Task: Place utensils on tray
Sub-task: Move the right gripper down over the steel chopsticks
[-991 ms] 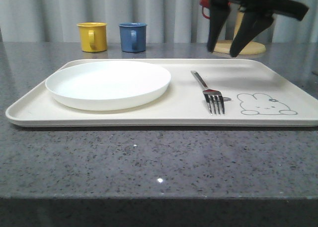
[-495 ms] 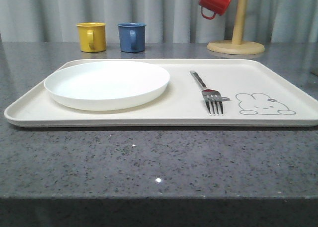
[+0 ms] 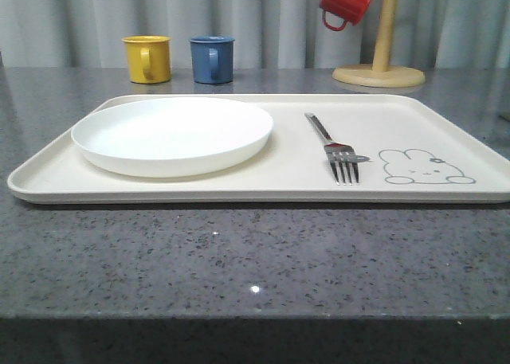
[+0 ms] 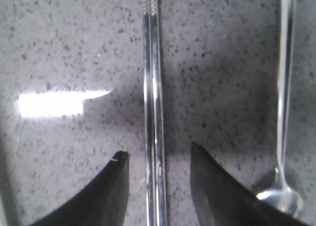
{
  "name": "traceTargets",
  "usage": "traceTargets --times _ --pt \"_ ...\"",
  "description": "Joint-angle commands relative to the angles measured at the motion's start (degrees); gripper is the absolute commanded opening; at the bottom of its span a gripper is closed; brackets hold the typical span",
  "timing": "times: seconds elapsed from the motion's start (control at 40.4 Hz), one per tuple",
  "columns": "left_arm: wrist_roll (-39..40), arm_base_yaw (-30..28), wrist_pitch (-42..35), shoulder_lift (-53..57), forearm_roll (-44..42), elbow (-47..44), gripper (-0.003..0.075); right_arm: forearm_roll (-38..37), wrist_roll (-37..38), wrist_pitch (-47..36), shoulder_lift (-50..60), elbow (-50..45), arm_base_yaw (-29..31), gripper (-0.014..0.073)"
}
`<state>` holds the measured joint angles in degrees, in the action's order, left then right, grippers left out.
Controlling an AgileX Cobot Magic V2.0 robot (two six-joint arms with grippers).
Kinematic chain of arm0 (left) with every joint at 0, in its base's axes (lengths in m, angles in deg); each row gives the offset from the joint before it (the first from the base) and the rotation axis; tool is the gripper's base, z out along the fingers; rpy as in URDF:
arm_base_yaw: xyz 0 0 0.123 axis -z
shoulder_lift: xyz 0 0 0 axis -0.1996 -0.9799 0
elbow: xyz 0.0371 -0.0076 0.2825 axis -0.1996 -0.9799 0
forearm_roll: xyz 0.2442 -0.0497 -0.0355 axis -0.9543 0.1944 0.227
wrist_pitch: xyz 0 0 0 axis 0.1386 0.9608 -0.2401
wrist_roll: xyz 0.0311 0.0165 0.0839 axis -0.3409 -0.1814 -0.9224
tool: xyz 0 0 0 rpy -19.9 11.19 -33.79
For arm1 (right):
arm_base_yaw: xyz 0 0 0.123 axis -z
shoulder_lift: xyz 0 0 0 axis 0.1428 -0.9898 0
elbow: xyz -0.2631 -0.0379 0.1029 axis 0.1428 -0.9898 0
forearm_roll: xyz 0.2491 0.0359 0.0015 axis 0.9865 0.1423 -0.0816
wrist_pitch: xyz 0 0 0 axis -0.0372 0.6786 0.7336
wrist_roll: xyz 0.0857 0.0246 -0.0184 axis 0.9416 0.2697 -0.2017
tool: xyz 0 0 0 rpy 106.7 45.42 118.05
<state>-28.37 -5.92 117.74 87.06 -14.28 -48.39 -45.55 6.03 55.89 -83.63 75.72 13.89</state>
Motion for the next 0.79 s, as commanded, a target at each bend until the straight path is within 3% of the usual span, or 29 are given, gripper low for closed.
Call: traceTargets --times 0.0,0.198,0.545,0.768 --pt "0.41 -0.06 -4.9 -0.72 0.58 1.37 -0.0018 0.1 -0.88 -2.54 0.85 1.11 0.3 0.0328" --pt "0.41 -0.06 -4.9 -0.72 0.58 1.37 -0.0018 0.04 -0.88 -3.14 -1.76 1.11 0.25 0.0304" --pt "0.41 -0.06 -4.9 -0.72 0.58 1.37 -0.0018 0.04 -0.88 -2.69 -2.39 1.11 0.19 -0.0013" --pt "0.41 -0.06 -4.9 -0.72 0.58 1.37 -0.0018 -0.16 2.79 -2.55 0.51 1.39 0.11 -0.0027"
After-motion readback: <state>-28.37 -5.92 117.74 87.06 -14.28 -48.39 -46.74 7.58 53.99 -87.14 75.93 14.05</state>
